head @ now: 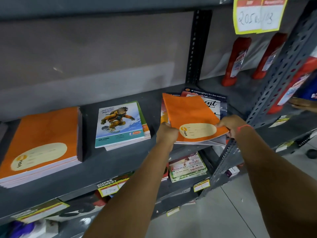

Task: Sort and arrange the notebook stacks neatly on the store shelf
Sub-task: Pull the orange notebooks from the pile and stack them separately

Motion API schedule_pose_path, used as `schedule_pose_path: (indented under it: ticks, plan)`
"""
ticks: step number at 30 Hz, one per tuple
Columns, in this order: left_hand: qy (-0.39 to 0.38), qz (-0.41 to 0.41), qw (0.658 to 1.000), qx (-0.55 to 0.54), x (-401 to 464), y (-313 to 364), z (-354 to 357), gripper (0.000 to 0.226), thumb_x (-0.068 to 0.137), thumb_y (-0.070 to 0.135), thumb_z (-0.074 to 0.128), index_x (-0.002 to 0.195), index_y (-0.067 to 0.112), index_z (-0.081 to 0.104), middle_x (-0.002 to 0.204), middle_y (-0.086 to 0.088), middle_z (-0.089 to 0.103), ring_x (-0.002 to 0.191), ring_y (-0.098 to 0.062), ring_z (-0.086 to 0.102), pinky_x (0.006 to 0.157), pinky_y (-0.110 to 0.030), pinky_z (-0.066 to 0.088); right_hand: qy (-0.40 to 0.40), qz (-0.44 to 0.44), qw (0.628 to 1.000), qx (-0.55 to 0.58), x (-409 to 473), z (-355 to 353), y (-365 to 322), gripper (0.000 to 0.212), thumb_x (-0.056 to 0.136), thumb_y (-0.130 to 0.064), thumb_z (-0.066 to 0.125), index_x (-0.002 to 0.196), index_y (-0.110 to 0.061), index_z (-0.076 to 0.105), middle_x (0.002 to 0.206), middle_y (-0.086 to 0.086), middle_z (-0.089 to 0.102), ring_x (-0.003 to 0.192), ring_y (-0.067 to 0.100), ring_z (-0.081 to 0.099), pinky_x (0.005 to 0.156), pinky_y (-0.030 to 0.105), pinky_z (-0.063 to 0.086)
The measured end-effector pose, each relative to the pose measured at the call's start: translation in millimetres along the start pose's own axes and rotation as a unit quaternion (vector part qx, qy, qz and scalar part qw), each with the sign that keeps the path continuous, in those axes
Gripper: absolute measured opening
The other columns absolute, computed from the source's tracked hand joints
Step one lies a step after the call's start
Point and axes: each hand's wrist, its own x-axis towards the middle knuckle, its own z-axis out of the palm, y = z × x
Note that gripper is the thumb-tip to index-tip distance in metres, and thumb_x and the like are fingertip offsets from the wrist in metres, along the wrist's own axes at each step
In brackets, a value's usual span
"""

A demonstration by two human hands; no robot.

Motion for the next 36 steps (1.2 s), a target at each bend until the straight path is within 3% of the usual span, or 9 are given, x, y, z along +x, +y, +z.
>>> schedule_pose_path:
  ticks: [4,10,15,17,22,26,31,34,36]
  plan:
    - [-0.002,0.006,0.999,-0.044,-10.4,16.3,-20.4,0.025,0.085,0.003,0.054,0.066,0.018,0.046,0.065,-0.002,0.054,0.057,-0.014,0.048,0.048,-0.024,0.036,-0.125,0.052,0.979,0.153,-11.0,-13.1,-12.1,0.019,0.085,0.004,0.056,0.072,-0.008,0.052,0.075,0.003,0.057,0.067,0.013,0.053,0.054,0.018,0.041]
    - [0.068,0.043,0.997,-0.017,-26.8,33.7,-108.0,0.019,0.086,0.013,0.058,0.072,0.02,0.048,0.085,-0.006,0.064,0.066,-0.016,0.059,0.052,-0.026,0.046,-0.225,-0.039,0.946,0.231,-50.9,22.2,-71.5,0.02,0.088,0.006,0.049,0.084,-0.012,0.057,0.08,0.003,0.058,0.065,0.011,0.06,0.041,0.014,0.051]
    - [0.147,0.043,0.987,-0.047,-47.6,20.8,-223.8,0.028,0.08,0.002,0.063,0.062,0.016,0.047,0.062,-0.004,0.049,0.054,-0.014,0.043,0.048,-0.02,0.039,-0.282,-0.115,0.942,0.145,-105.2,117.0,-125.8,0.026,0.088,0.004,0.051,0.069,-0.014,0.05,0.043,-0.004,0.063,0.038,0.003,0.059,0.047,0.014,0.046]
    - [0.173,0.024,0.984,-0.046,-56.6,6.4,-270.1,0.022,0.081,-0.001,0.06,0.067,0.015,0.052,0.069,-0.006,0.052,0.06,-0.016,0.047,0.059,-0.027,0.042,-0.305,-0.143,0.934,0.119,-131.1,162.0,-137.7,0.024,0.086,0.005,0.054,0.07,-0.013,0.051,0.05,-0.002,0.065,0.045,0.006,0.062,0.048,0.017,0.048]
    - [0.24,-0.042,0.97,-0.022,-72.8,-43.3,-361.3,0.023,0.083,-0.002,0.058,0.068,0.014,0.05,0.087,-0.014,0.056,0.077,-0.023,0.054,0.072,-0.038,0.046,-0.308,-0.201,0.926,0.086,-182.8,264.4,-140.0,0.018,0.079,0.009,0.061,0.071,-0.005,0.054,0.084,0.017,0.061,0.076,0.025,0.059,0.075,0.037,0.052]
    - [0.261,-0.077,0.962,-0.022,-72.6,-74.7,-393.8,0.013,0.083,-0.003,0.058,0.093,0.005,0.056,0.088,-0.013,0.057,0.084,-0.023,0.052,0.077,-0.036,0.043,-0.267,-0.201,0.942,0.038,-197.6,320.4,-129.3,0.024,0.076,0.003,0.067,0.065,-0.009,0.049,0.104,0.022,0.066,0.099,0.032,0.064,0.092,0.044,0.052]
    - [0.275,-0.087,0.958,0.012,-57.4,-93.7,-403.5,0.032,0.085,-0.001,0.055,0.116,-0.007,0.054,0.118,-0.024,0.06,0.102,-0.03,0.058,0.093,-0.04,0.047,-0.208,-0.224,0.951,-0.053,-197.9,347.1,-121.1,0.011,0.076,-0.008,0.071,0.081,-0.004,0.062,0.104,0.018,0.067,0.102,0.033,0.063,0.092,0.039,0.052]
    - [0.294,-0.085,0.951,0.054,-49.3,-98.9,-406.9,0.027,0.085,0.004,0.055,0.111,-0.004,0.056,0.11,-0.022,0.063,0.104,-0.034,0.059,0.096,-0.044,0.048,-0.199,-0.229,0.95,-0.073,-197.7,350.6,-118.2,0.026,0.076,-0.009,0.072,0.098,0.001,0.064,0.106,0.017,0.066,0.1,0.031,0.063,0.091,0.039,0.052]
    - [0.288,-0.087,0.952,0.062,-46.8,-99.1,-410.4,0.02,0.082,0.004,0.057,0.1,-0.003,0.059,0.107,-0.022,0.065,0.101,-0.034,0.061,0.094,-0.046,0.05,-0.211,-0.223,0.948,-0.089,-199.1,349.6,-115.5,0.016,0.077,-0.008,0.071,0.086,0.001,0.061,0.109,0.021,0.067,0.102,0.034,0.065,0.091,0.044,0.053]
